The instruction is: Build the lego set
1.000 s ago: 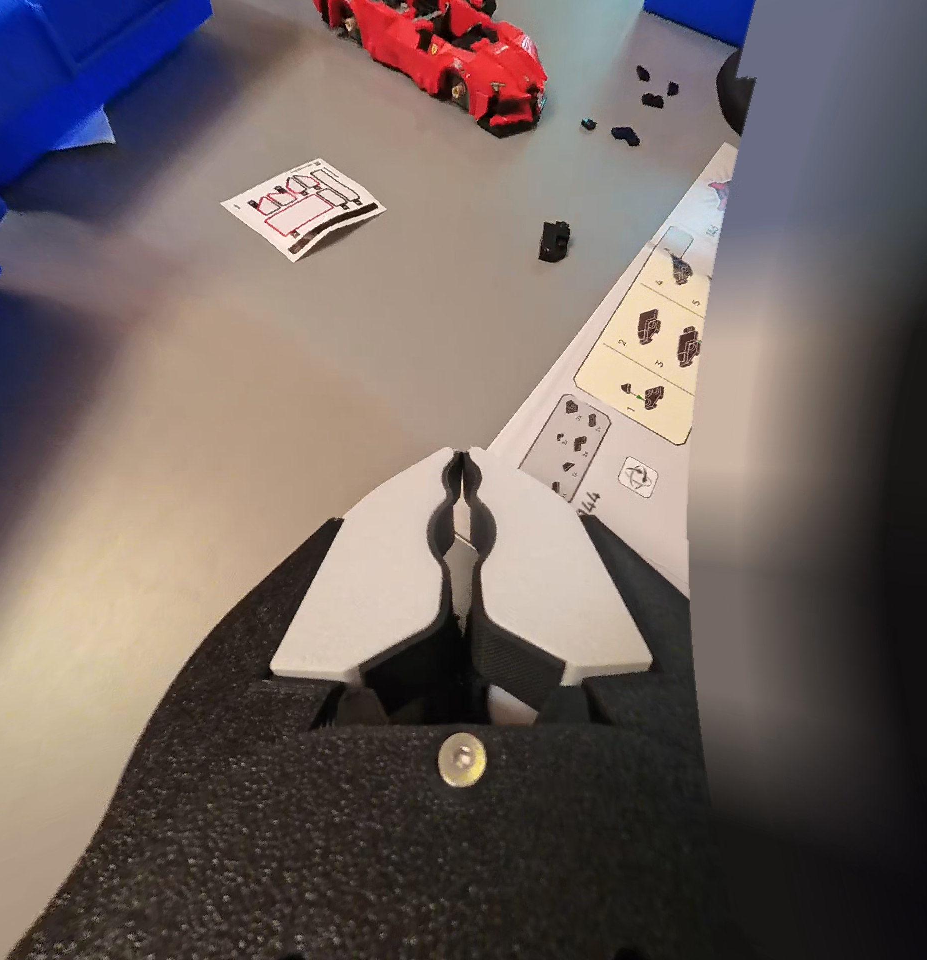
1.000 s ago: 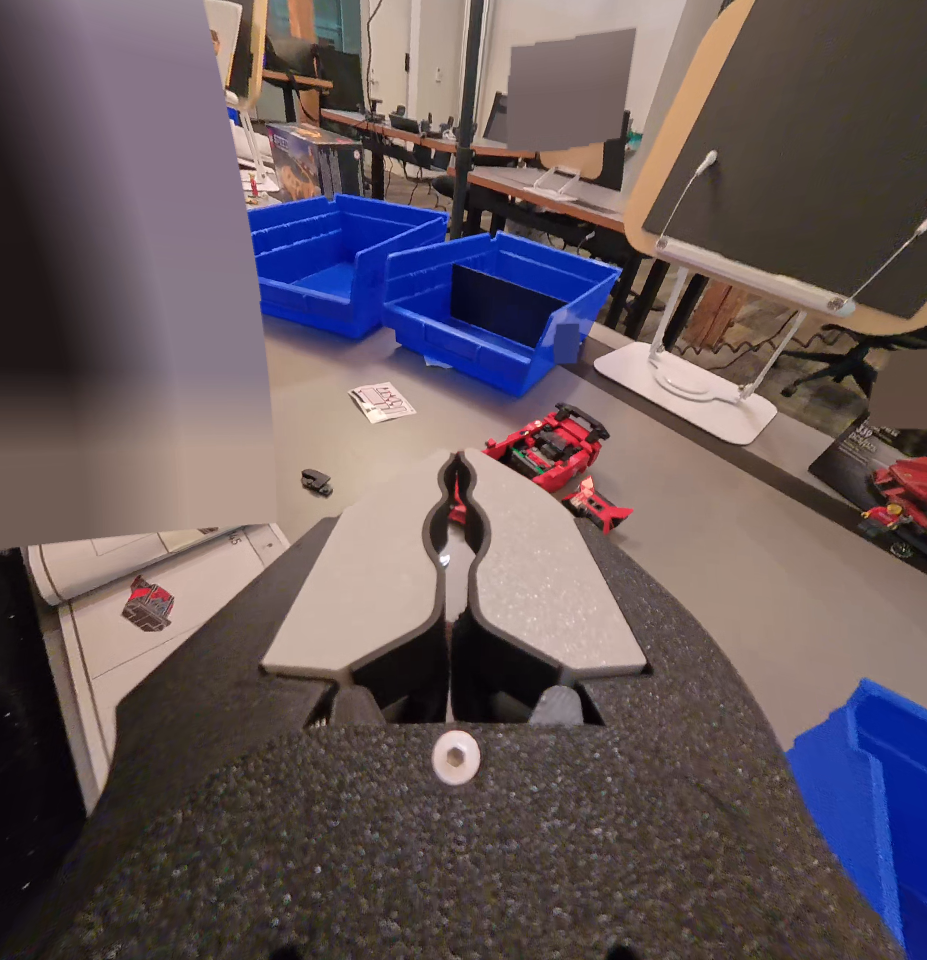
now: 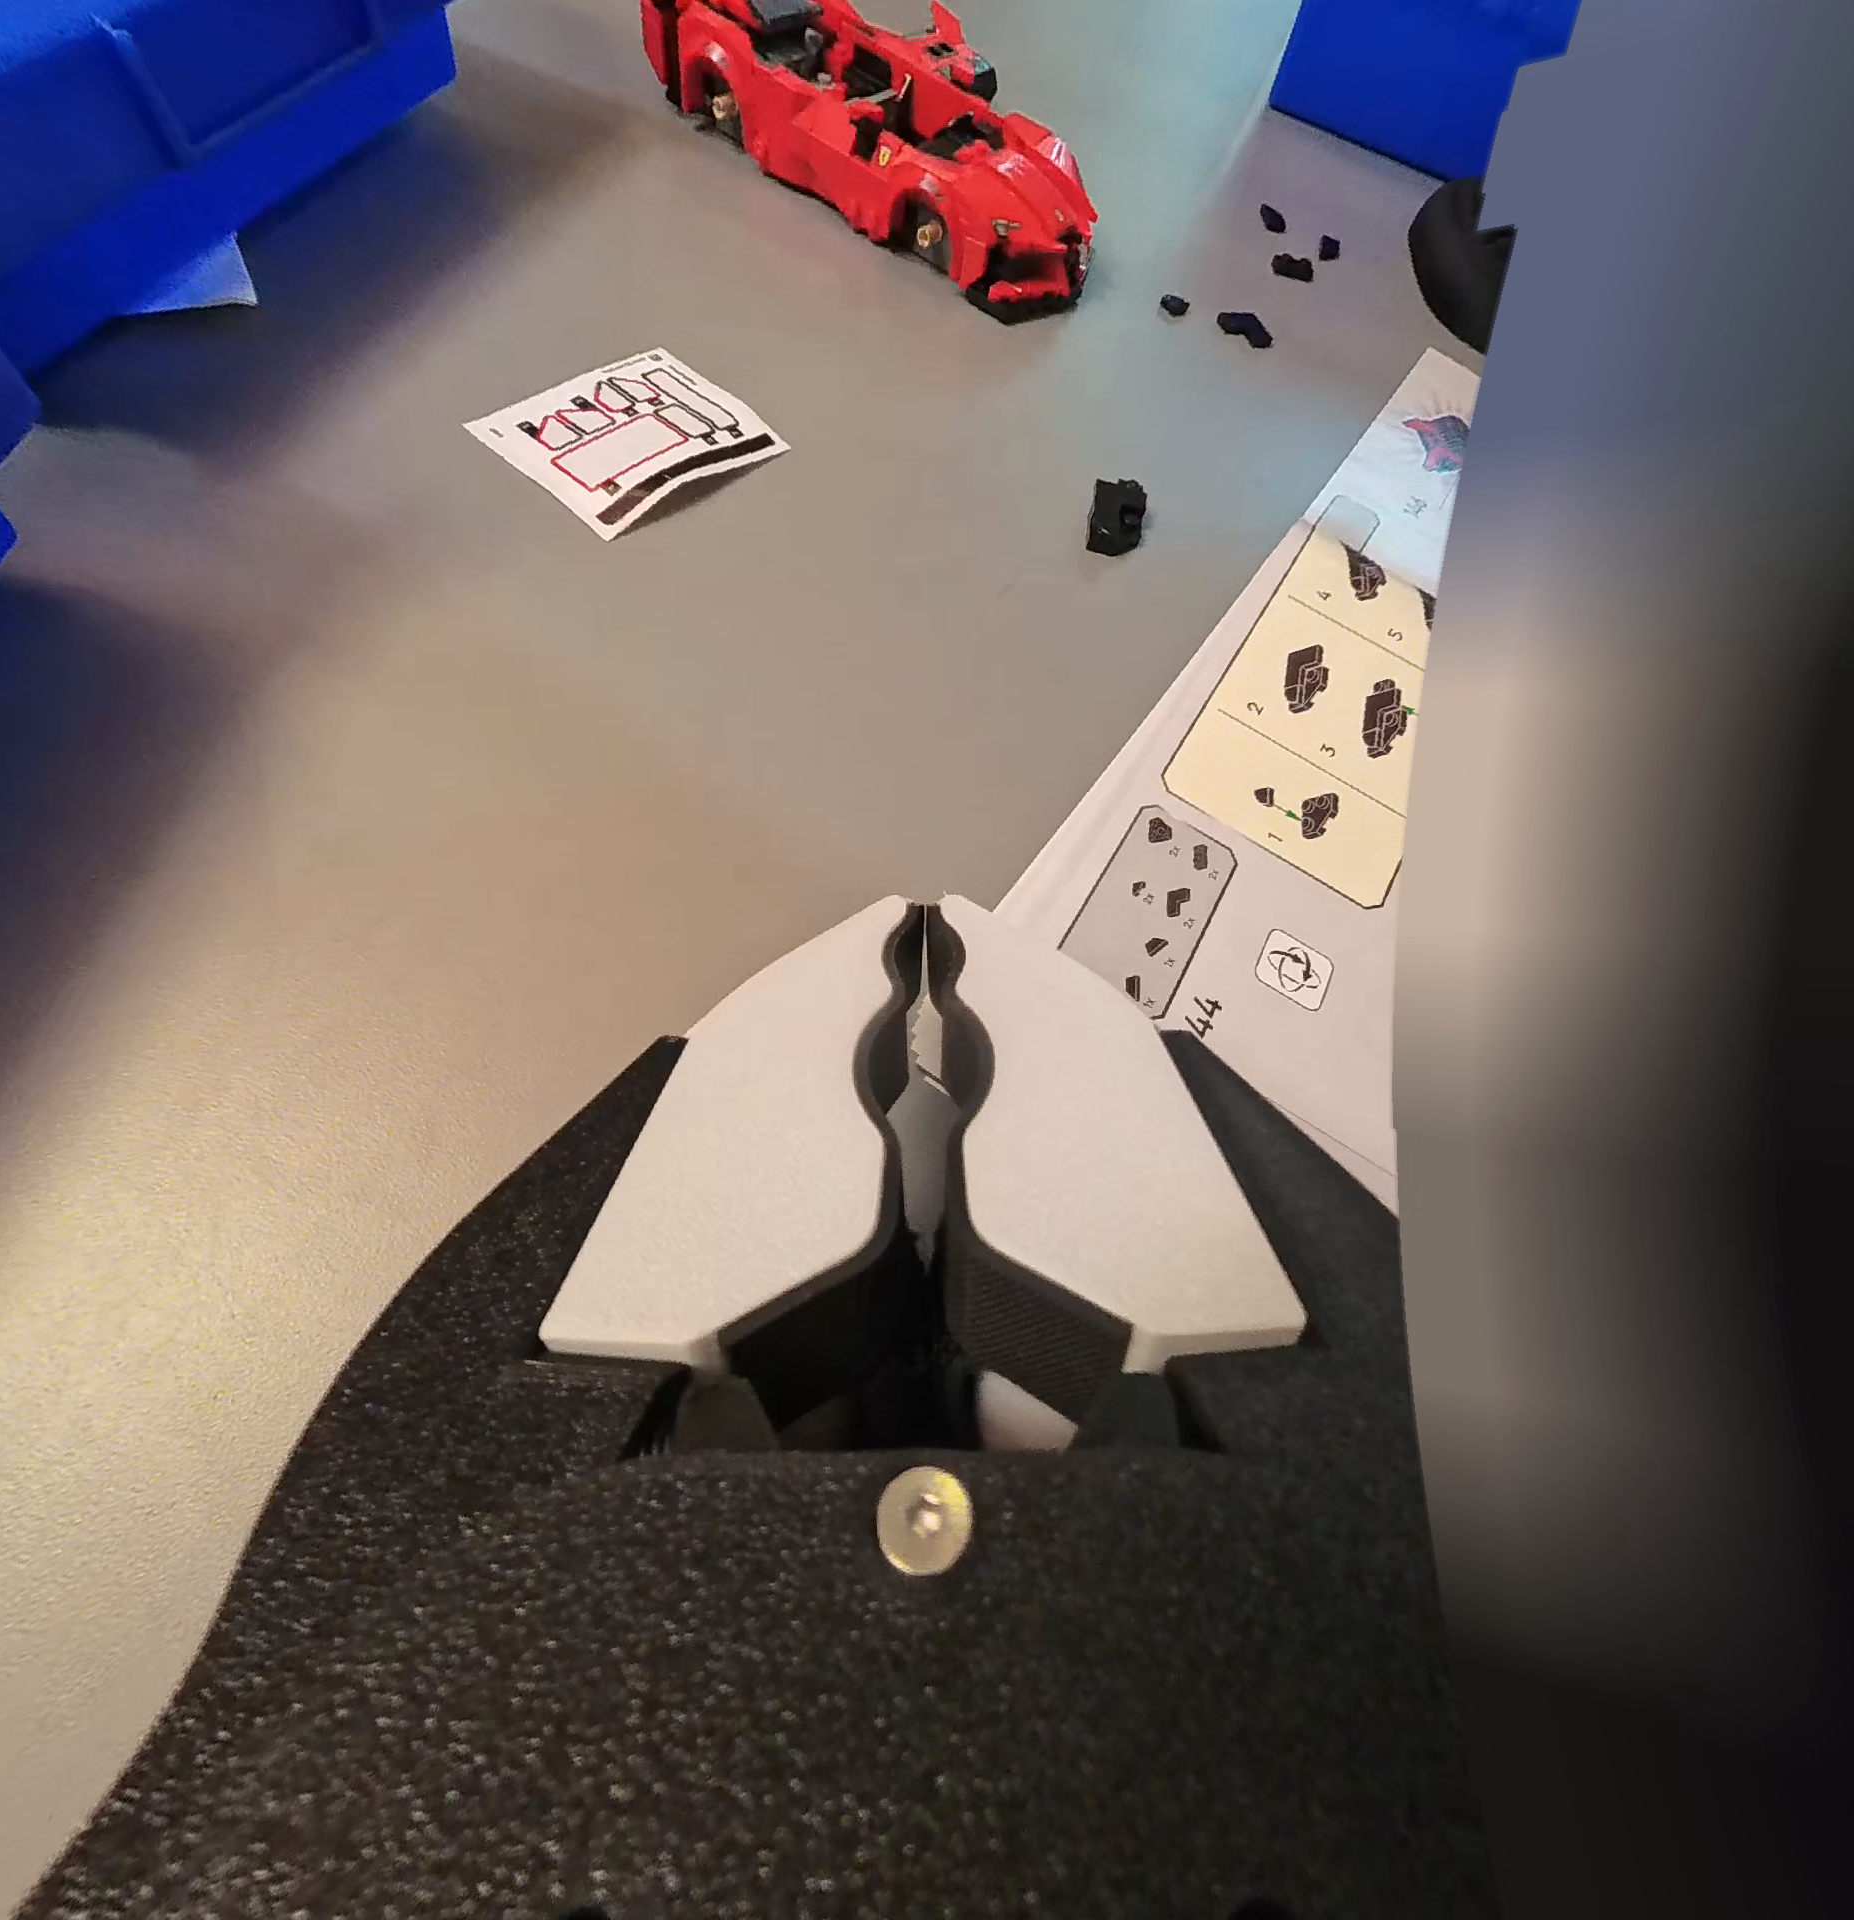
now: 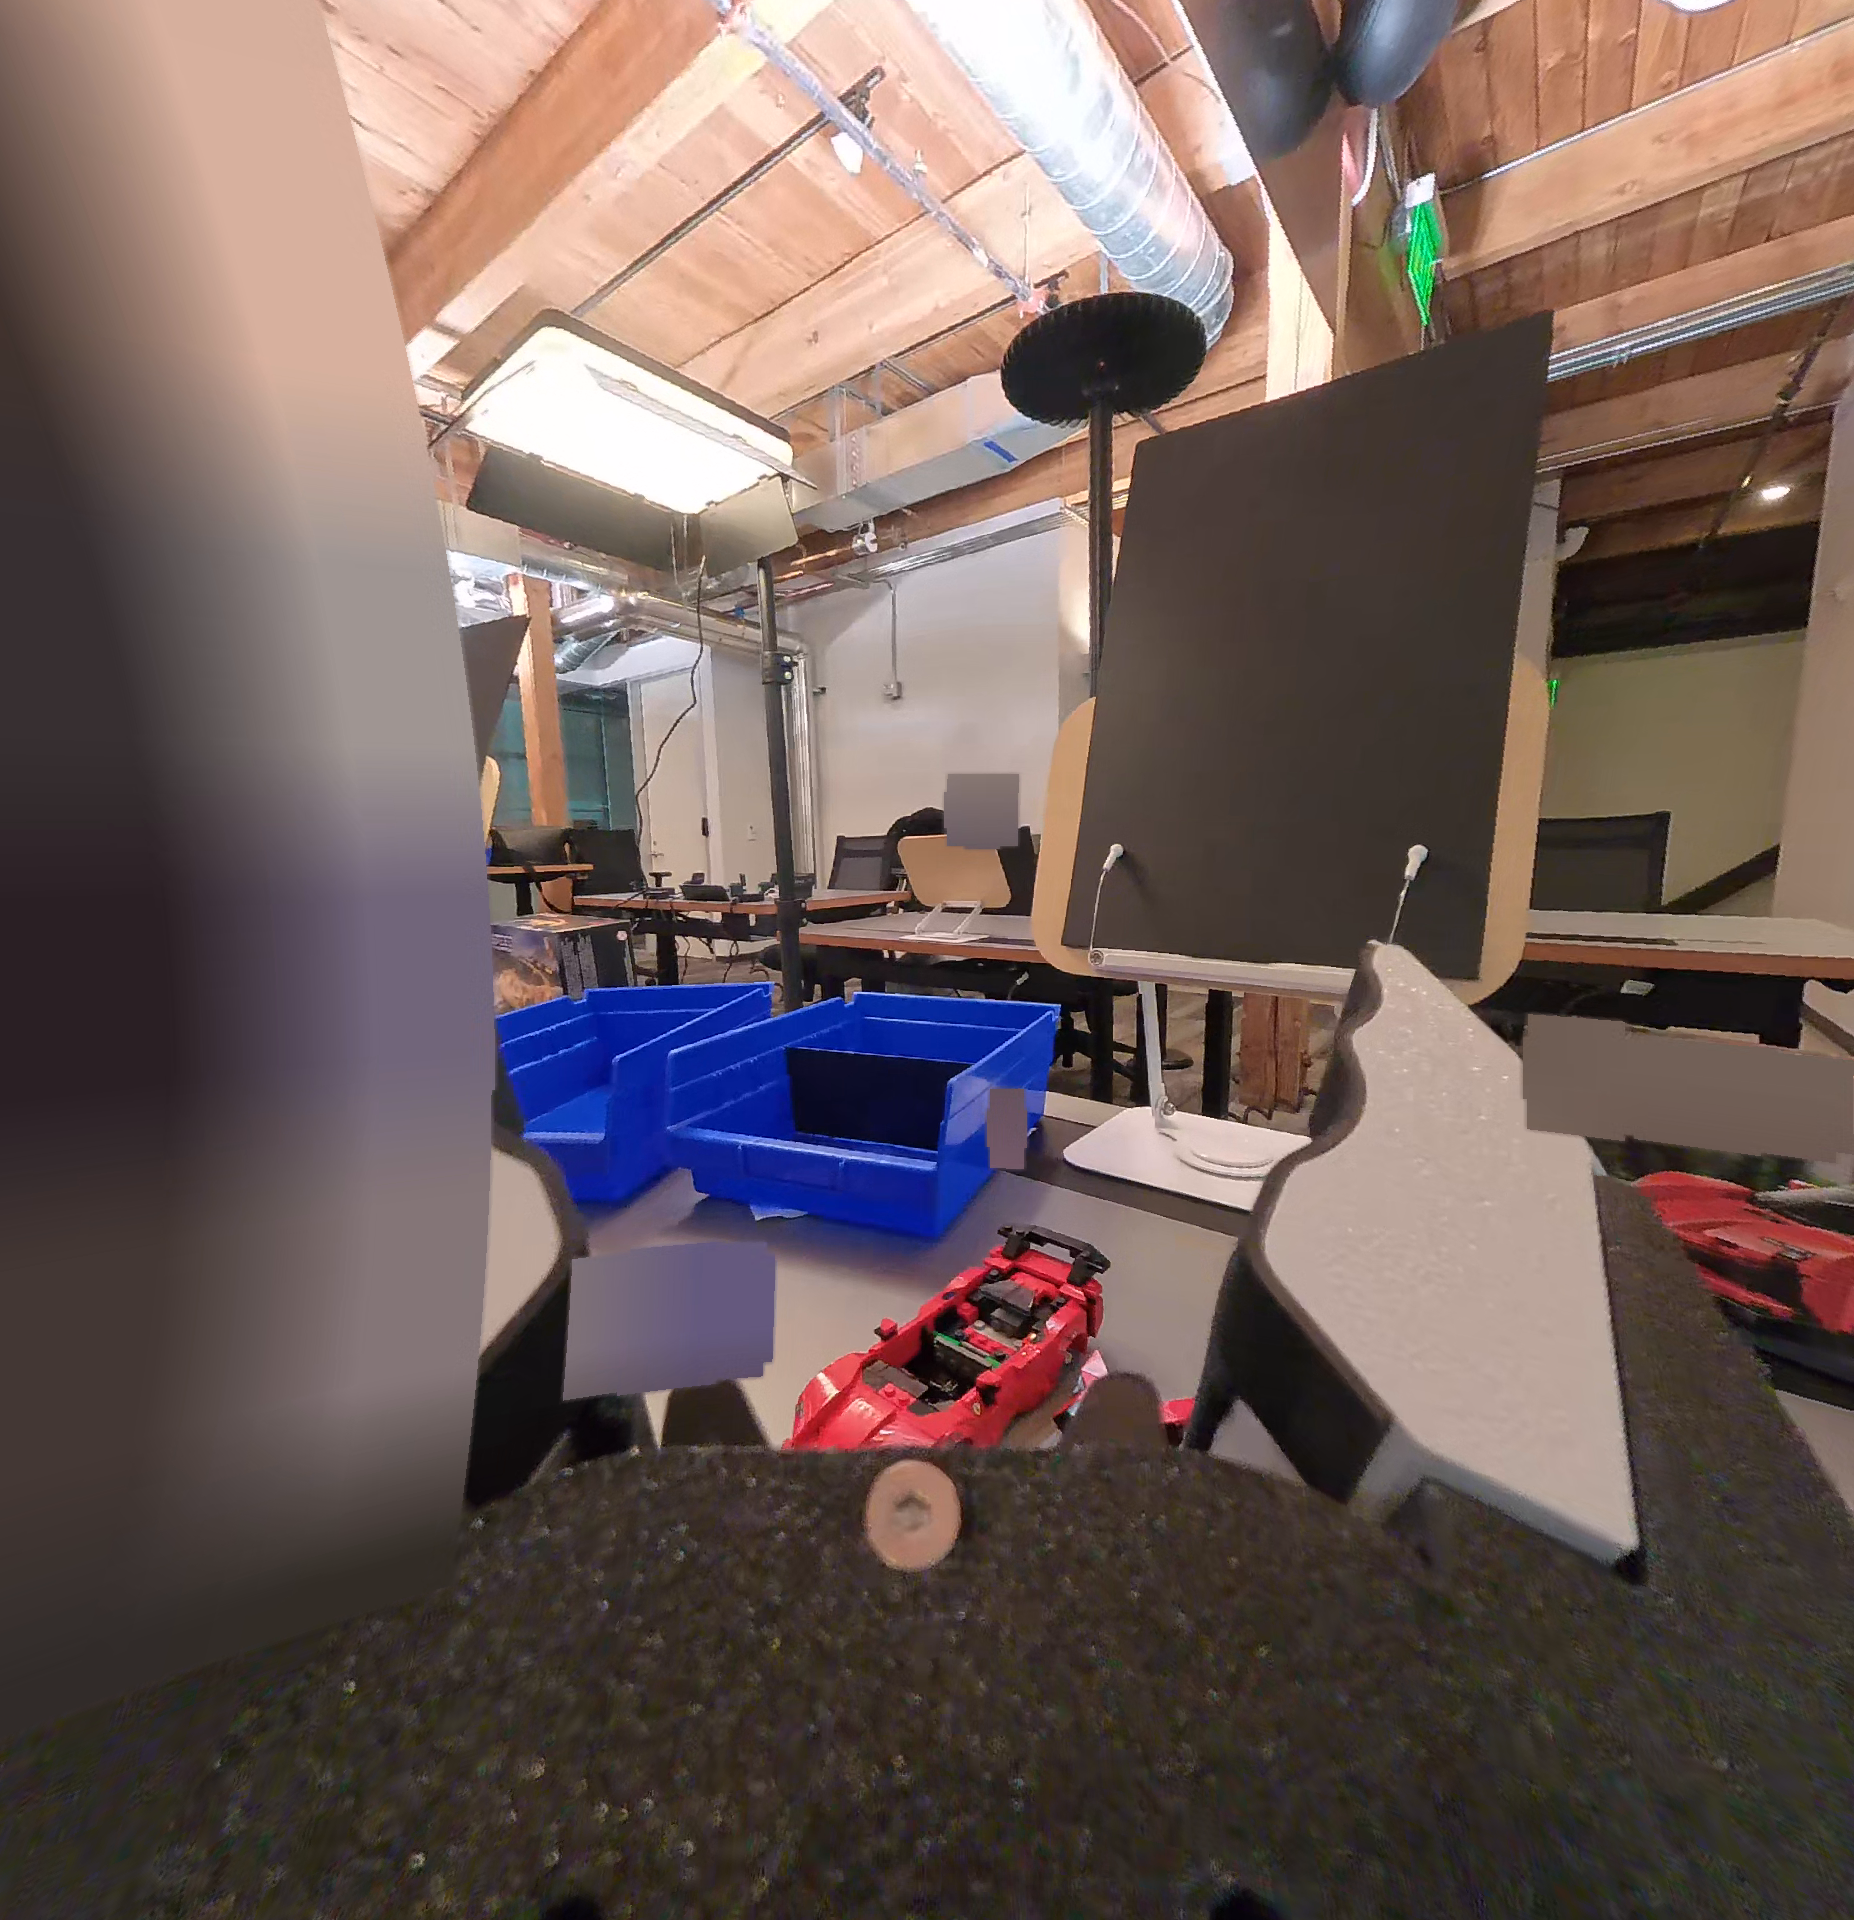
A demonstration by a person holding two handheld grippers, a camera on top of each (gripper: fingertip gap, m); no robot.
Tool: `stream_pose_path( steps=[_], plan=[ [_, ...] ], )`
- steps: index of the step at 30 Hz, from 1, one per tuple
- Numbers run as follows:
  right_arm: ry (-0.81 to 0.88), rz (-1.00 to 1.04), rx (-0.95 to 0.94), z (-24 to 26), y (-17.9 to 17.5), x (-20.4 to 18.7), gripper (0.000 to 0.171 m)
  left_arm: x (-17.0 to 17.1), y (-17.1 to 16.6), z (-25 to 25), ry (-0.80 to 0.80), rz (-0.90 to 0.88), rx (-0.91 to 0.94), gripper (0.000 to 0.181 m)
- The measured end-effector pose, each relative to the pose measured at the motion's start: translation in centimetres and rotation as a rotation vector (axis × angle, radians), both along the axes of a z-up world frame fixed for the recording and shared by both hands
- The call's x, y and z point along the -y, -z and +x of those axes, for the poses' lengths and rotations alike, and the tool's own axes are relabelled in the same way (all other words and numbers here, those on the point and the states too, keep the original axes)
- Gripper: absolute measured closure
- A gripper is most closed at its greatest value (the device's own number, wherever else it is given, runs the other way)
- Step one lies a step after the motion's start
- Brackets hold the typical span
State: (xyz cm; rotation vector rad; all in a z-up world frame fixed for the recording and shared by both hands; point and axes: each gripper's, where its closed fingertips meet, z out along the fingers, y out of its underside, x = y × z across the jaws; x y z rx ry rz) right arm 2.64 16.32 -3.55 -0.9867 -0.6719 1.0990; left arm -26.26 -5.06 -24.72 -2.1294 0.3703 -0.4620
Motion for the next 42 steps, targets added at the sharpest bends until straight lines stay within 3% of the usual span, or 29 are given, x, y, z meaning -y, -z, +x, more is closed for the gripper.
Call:
stream_pose_path(
  steps=[24,26,30,42],
  plan=[
    [0.018,0.009,0.125,0.2,1.5,0.4,0.030,-0.1,0.4,-0.1,-0.010,-0.038,0.024,0.176],
    [0.024,0.006,0.125,0.4,1.5,0.3,0.031,-0.2,-0.1,-0.3,-0.022,-0.009,0.038,0.169],
    [0.015,-0.003,0.110,0.2,1.5,0.1,0.032,0.3,-0.6,-0.2,-0.027,-0.006,0.046,0.130],
    [-0.003,0.016,0.171,-0.8,2.0,0.6,0.033,0.8,-0.3,1.0,0.084,-0.017,-0.068,0.098]
  ],
)
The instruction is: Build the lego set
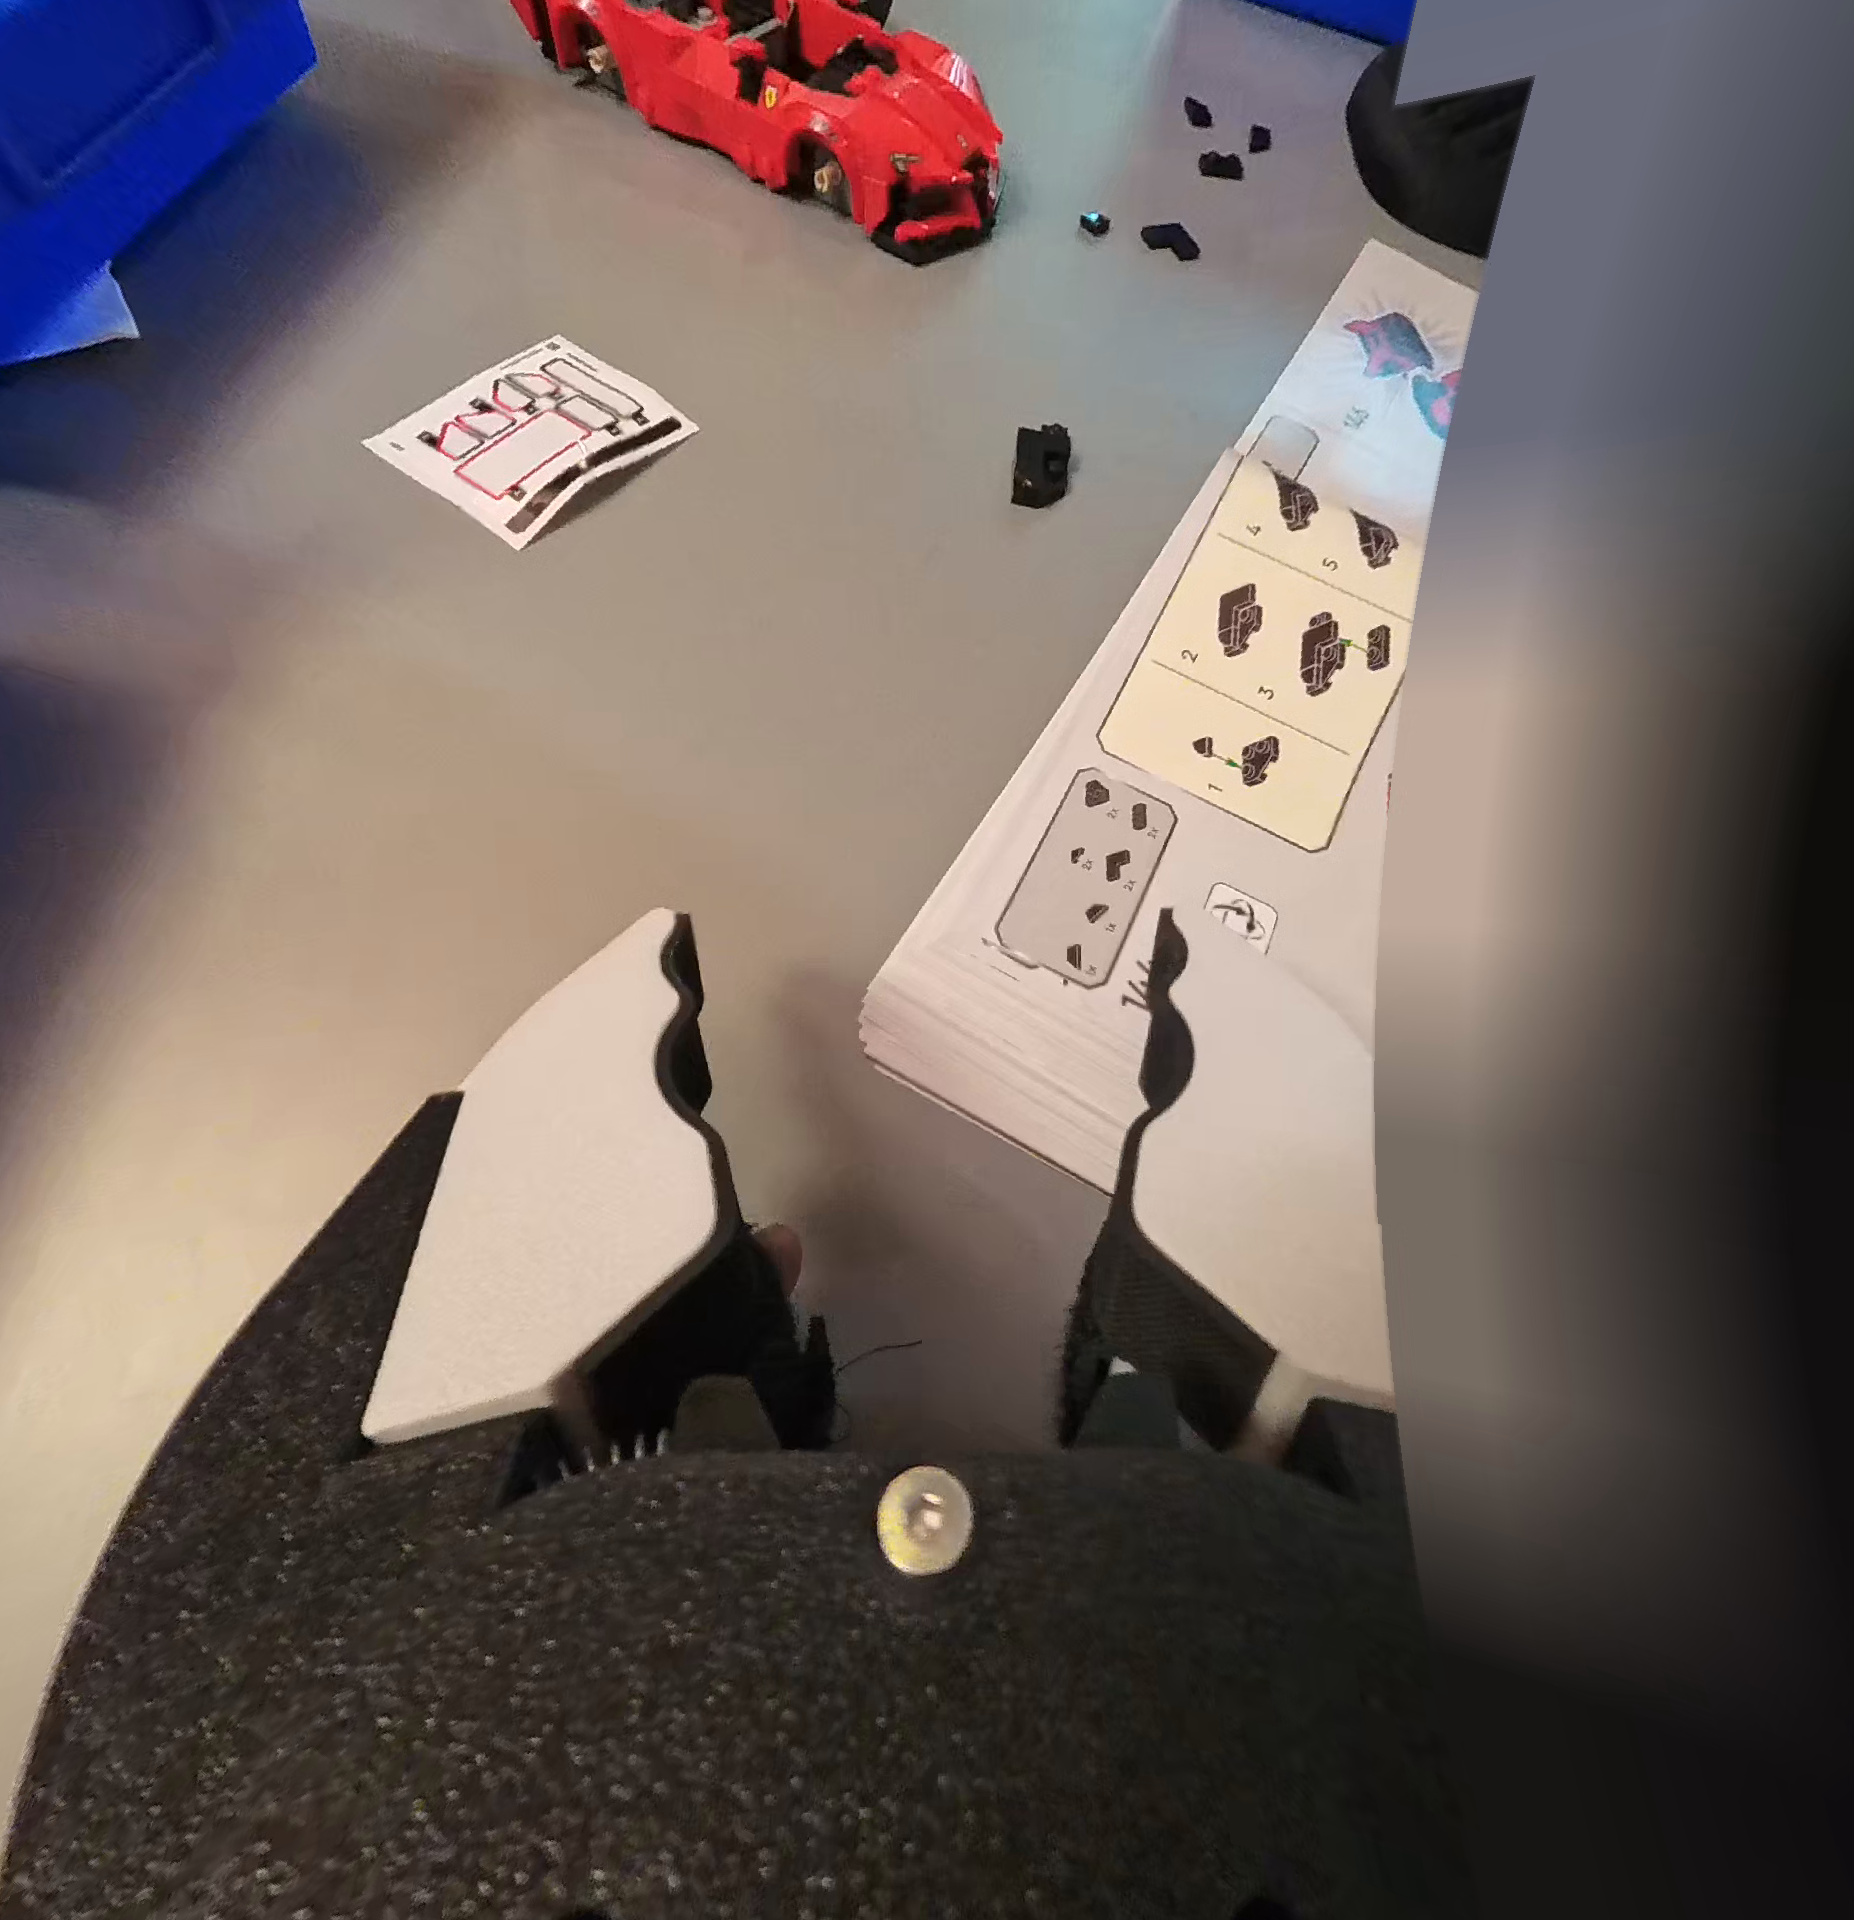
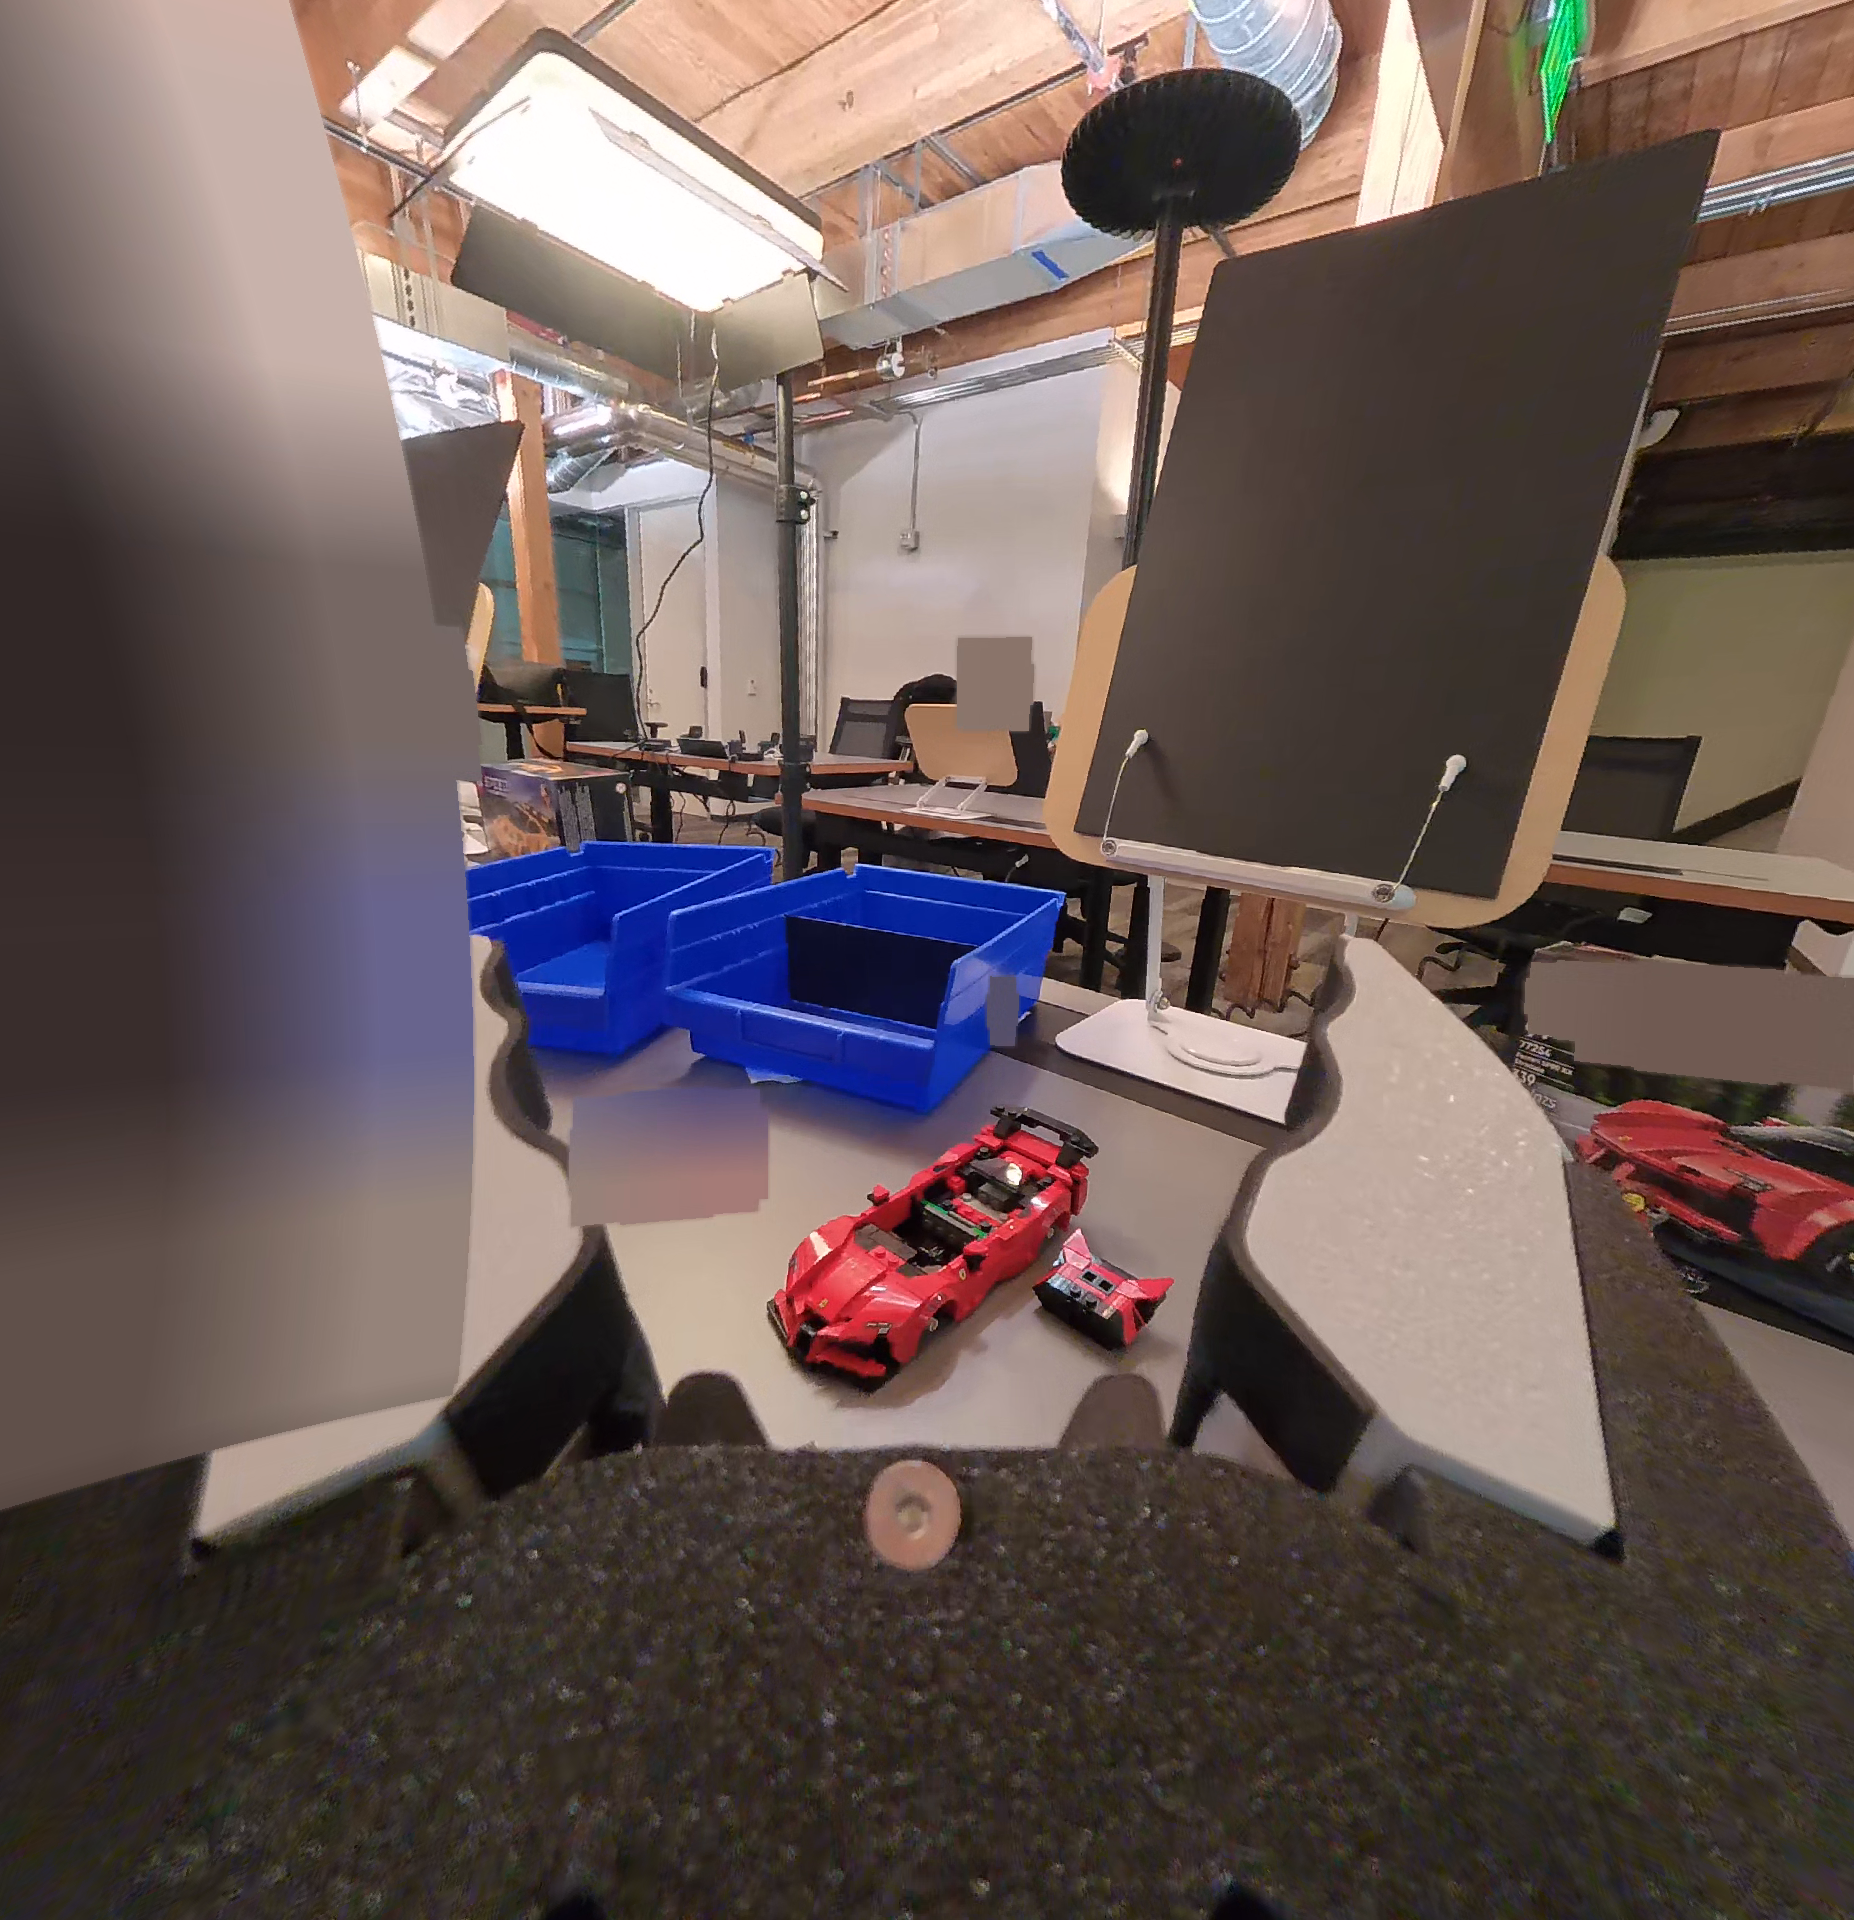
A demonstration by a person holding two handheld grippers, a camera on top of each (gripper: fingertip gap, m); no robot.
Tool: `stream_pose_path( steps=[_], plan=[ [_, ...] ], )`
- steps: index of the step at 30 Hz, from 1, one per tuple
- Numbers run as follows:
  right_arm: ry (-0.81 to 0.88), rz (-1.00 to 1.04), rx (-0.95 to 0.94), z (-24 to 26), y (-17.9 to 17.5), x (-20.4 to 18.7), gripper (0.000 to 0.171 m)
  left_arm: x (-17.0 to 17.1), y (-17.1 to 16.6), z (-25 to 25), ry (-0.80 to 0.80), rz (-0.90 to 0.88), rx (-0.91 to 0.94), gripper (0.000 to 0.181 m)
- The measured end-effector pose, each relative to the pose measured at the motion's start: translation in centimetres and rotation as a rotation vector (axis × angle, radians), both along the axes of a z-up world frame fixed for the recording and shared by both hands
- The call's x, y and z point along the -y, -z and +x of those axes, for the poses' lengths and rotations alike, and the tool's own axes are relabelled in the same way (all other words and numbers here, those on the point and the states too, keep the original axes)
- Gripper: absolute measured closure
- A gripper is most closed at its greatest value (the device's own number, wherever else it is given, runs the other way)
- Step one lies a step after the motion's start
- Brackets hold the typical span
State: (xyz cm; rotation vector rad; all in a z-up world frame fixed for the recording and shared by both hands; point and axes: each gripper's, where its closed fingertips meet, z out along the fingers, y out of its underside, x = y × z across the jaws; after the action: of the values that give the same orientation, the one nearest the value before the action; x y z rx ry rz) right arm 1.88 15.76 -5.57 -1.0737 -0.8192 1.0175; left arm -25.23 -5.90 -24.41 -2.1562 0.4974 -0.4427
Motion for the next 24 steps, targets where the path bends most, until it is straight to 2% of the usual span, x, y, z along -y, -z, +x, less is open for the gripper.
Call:
stream_pose_path(
  steps=[4,24],
  plan=[
    [-0.004,-0.004,0.030,-0.1,0.4,0.1,0.033,-0.3,-0.1,0.2,0.021,0.032,0.006,0.104],
    [-0.065,-0.014,0.158,-2.2,2.9,0.9,0.035,0.3,0.6,0.7,0.066,0.009,0.038,0.113]
  ],
)
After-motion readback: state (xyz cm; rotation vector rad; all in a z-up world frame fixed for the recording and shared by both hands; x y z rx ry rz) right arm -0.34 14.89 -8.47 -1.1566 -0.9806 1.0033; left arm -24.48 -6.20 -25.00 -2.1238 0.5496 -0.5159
